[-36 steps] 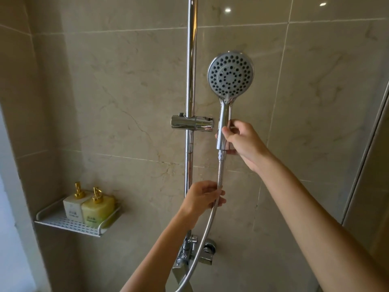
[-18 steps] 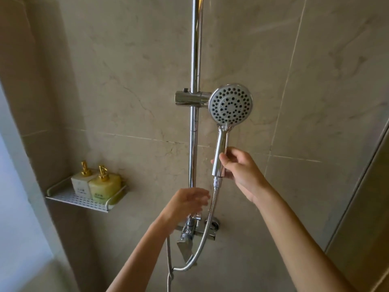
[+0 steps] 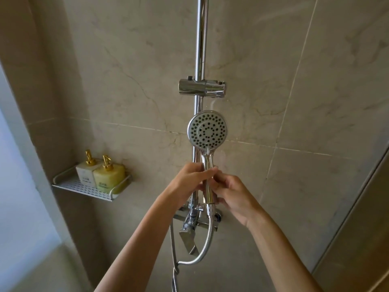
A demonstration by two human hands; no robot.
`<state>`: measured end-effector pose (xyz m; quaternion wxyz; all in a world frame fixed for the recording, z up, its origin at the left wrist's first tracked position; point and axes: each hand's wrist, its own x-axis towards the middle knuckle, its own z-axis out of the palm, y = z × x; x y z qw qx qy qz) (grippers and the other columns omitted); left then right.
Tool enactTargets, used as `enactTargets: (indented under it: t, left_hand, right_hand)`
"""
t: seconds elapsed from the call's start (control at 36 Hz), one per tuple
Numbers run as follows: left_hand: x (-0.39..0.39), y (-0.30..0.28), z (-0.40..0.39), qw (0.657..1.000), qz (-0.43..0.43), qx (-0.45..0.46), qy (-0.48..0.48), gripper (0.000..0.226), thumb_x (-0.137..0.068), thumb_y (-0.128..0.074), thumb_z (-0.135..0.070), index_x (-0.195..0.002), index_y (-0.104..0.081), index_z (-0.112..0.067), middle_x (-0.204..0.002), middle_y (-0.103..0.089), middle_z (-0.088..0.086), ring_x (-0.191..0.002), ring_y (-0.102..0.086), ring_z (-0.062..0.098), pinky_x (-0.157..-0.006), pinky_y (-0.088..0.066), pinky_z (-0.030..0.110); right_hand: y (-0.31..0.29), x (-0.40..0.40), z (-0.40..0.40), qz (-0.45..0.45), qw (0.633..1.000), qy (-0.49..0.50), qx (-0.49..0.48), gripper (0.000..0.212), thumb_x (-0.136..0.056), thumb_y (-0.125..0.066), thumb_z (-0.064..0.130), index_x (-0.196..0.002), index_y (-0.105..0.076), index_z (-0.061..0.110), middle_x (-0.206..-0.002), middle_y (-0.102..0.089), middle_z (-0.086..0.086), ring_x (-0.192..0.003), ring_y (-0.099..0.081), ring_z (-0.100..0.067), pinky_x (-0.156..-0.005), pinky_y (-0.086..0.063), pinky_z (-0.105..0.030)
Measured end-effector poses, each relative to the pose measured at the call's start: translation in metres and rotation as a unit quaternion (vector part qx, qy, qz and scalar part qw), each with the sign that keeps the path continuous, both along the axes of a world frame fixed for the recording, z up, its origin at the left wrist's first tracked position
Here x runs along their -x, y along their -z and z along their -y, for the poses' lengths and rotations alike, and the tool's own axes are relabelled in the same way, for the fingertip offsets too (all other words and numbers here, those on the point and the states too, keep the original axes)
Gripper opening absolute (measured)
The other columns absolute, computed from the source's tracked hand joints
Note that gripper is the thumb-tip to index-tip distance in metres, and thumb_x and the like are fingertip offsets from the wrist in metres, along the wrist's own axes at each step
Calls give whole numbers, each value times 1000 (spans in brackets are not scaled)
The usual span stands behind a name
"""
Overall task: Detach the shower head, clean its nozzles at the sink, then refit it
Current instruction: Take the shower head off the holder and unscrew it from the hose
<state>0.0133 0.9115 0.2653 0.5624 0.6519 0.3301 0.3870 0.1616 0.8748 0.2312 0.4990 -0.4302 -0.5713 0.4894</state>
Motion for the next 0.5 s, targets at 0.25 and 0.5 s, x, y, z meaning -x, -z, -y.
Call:
enactTargets:
  t: [0.25,0.5]
  left_hand:
    - [6,6,-5,999,21,47,-6,16,-95,-60,-10,-94,-70,2,-114,-69,29,-108,-64,45,-101,-46,55]
    - [13,-1,-6,997,27,58,41,26,-94,-58,-1,-113,-57,15,-114,-71,25,-111,-65,42,-103,-48,55]
  right_hand:
    - [30,-5,5,-136,989,-59,21,39,-98,-59,31,-115,-66,-4,-88,-61,-9,-81,-56,-18,-75,-47,-27]
    - [66,-11,18,-190,971,-141,44,37,-104,-48,17,-129,-58,-9,-127,-61,-30,-113,-60,-35,-97,-51,-40]
